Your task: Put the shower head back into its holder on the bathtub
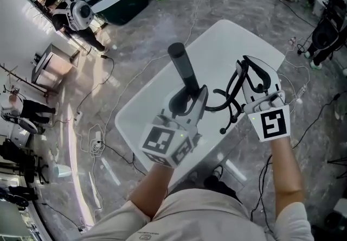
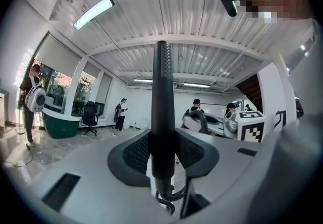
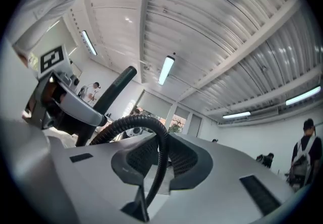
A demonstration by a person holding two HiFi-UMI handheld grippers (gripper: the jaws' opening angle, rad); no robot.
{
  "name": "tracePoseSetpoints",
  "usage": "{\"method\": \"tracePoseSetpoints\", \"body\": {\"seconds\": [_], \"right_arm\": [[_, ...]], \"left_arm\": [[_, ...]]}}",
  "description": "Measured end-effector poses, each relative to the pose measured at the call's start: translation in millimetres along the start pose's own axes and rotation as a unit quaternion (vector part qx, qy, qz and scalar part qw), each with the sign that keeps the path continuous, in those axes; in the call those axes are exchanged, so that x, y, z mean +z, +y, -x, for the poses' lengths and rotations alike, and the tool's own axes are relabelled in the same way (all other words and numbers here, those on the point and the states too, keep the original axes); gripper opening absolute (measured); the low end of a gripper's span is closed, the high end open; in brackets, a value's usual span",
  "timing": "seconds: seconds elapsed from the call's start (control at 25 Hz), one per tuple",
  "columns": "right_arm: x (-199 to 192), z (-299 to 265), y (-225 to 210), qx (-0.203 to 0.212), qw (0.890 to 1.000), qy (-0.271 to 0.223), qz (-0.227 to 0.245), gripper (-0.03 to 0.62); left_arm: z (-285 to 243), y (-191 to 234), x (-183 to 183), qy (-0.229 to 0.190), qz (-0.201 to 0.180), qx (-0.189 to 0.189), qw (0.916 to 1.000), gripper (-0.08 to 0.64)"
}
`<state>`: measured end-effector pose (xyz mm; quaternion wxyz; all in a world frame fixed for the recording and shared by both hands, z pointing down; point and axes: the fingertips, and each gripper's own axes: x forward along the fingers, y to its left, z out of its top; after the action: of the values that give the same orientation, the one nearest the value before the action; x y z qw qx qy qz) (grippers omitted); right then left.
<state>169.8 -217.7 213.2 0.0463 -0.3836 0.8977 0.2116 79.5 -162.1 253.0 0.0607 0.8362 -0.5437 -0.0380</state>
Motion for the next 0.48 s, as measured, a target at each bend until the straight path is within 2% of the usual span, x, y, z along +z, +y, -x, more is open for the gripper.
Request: {"method": "tracePoseSetpoints", "body": {"seconds": [0.12,0.32,0.4,0.48], "right_arm": [[-14.8,23.8,2.4,0.004,0.997,0.044,-0.068,0.069],[-7.4,40.7,7.5,0.000,0.981,0.065,-0.182,0.069],[2.0,41.5,5.3,0.005,0.970,0.065,-0.232,0.069],[10.0,41.7,6.9,0.017,0.953,0.060,-0.297,0.069]], "left_arm": [[3.7,4.8,1.7,-0.003,0.002,0.001,1.0000,0.133],[9.0,7.6,23.1,-0.020,-0.002,-0.005,0.9998,0.133],[8.6,6.9,35.0,-0.030,0.000,-0.010,0.9995,0.133],[10.9,5.8,45.9,-0.039,0.002,-0.015,0.9991,0.133]]}}
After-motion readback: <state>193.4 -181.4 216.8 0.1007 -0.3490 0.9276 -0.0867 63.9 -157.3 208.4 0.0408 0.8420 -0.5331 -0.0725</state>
